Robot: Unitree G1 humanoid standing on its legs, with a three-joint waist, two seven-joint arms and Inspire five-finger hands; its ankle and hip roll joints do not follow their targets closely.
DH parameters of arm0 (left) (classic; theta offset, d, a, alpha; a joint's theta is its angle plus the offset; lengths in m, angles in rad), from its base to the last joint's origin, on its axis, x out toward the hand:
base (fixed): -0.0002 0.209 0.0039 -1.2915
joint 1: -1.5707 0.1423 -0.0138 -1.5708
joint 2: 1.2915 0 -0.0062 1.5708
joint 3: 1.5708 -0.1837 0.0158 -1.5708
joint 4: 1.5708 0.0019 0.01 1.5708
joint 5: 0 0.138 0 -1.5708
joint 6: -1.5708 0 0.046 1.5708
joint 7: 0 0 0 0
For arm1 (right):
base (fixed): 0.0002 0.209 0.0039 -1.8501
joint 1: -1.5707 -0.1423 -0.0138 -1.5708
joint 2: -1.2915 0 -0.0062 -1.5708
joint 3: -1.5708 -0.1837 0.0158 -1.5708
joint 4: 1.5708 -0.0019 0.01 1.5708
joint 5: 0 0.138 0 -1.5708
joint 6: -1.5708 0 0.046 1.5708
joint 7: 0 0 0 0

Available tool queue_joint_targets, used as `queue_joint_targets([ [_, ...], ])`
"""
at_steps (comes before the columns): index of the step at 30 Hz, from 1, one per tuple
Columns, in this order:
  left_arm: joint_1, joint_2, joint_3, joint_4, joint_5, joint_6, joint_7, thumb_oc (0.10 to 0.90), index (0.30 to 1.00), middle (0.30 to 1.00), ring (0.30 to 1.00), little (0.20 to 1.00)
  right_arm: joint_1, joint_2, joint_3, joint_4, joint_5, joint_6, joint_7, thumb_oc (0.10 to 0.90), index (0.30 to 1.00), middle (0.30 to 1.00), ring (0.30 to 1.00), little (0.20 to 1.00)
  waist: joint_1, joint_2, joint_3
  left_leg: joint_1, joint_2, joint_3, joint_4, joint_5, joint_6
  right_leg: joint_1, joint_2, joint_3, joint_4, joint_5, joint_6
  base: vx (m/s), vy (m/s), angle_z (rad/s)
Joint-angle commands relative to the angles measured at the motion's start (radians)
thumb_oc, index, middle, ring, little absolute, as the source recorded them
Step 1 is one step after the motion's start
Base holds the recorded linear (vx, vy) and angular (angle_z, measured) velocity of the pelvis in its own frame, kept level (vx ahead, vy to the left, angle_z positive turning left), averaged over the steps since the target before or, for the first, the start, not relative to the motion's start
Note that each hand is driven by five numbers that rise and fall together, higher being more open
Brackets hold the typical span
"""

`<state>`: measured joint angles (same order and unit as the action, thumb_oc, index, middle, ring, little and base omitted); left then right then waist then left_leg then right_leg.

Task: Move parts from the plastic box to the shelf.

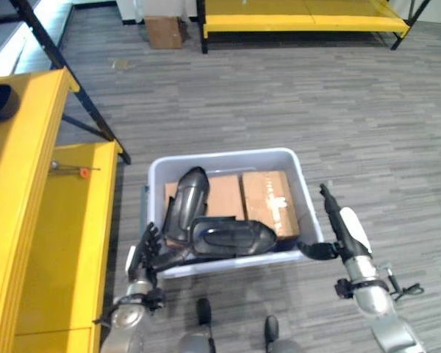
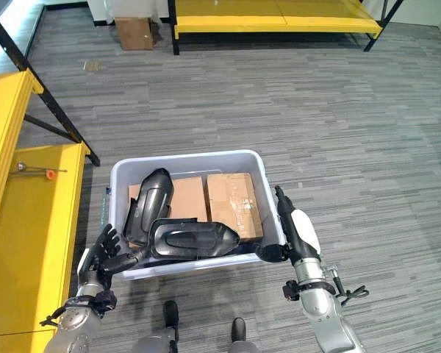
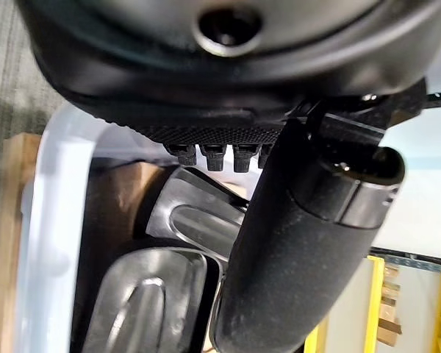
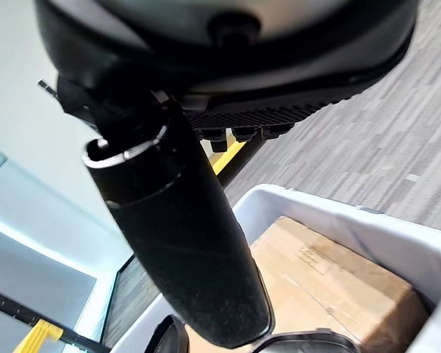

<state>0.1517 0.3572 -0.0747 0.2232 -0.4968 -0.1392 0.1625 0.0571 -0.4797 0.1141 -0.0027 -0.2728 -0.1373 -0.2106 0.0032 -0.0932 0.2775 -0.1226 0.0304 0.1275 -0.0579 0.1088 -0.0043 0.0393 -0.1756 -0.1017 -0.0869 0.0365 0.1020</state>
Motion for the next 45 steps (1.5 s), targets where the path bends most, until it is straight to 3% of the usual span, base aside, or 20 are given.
queue_joint_targets([
  [1, -0.017, 0.016, 0.008, -0.091, 0.017, -0.088, -0.004, 0.900, 1.000, 1.000, 1.000, 1.000, -0.162, -0.066, -0.015, -0.085, -0.020, -0.058, -0.045, 0.900, 1.000, 1.000, 1.000, 1.000, 0.009, -0.008, -0.045, -0.103, 0.092, -0.034, 0.191, -0.110, -0.037, -0.061, -0.089, -0.051, 0.044, 0.014, 0.075, -0.06, 0.008, 0.03],
  [8, -0.066, 0.030, -0.021, -0.115, 0.008, -0.082, 0.028, 0.900, 1.000, 1.000, 1.000, 1.000, -0.378, -0.066, 0.124, -0.049, 0.034, -0.038, -0.038, 0.900, 1.000, 1.000, 1.000, 1.000, 0.055, -0.033, 0.035, -0.179, 0.094, -0.065, 0.195, -0.084, -0.043, -0.120, -0.079, -0.083, 0.060, 0.020, 0.065, -0.06, -0.034, 0.14],
  [15, -0.092, 0.032, -0.024, -0.117, 0.011, -0.072, 0.040, 0.900, 1.000, 1.000, 1.000, 1.000, -0.437, -0.039, 0.228, -0.064, 0.107, -0.047, 0.028, 0.900, 1.000, 1.000, 1.000, 1.000, 0.076, -0.047, 0.075, -0.202, 0.101, -0.083, 0.193, -0.072, -0.046, -0.140, -0.068, -0.095, 0.070, 0.016, 0.059, -0.01, -0.033, 0.09],
  [24, -0.117, 0.041, -0.037, -0.127, 0.007, -0.078, 0.055, 0.900, 1.000, 1.000, 1.000, 1.000, -0.539, -0.027, 0.327, -0.002, 0.086, -0.029, 0.043, 0.900, 1.000, 1.000, 1.000, 1.000, 0.103, -0.062, 0.113, -0.231, 0.102, -0.100, 0.195, -0.066, -0.049, -0.155, -0.061, -0.110, 0.069, 0.018, 0.056, -0.01, -0.021, 0.06],
  [34, -0.130, 0.053, -0.055, -0.145, -0.015, -0.095, 0.066, 0.900, 1.000, 1.000, 1.000, 1.000, -0.747, -0.060, 0.363, 0.252, -0.018, 0.044, -0.052, 0.900, 1.000, 1.000, 1.000, 1.000, 0.149, -0.039, 0.162, -0.282, 0.085, -0.126, 0.196, -0.053, -0.050, -0.180, -0.069, -0.141, 0.070, 0.029, 0.058, -0.01, -0.007, 0.07],
  [45, -0.170, 0.067, -0.100, -0.155, -0.043, -0.114, 0.070, 0.900, 1.000, 1.000, 1.000, 1.000, -0.980, -0.105, 0.401, 0.541, -0.037, 0.093, -0.120, 0.900, 1.000, 1.000, 1.000, 1.000, 0.185, -0.012, 0.215, -0.341, 0.068, -0.152, 0.198, -0.043, -0.047, -0.217, -0.074, -0.161, 0.076, 0.036, 0.058, -0.01, -0.001, 0.07],
])
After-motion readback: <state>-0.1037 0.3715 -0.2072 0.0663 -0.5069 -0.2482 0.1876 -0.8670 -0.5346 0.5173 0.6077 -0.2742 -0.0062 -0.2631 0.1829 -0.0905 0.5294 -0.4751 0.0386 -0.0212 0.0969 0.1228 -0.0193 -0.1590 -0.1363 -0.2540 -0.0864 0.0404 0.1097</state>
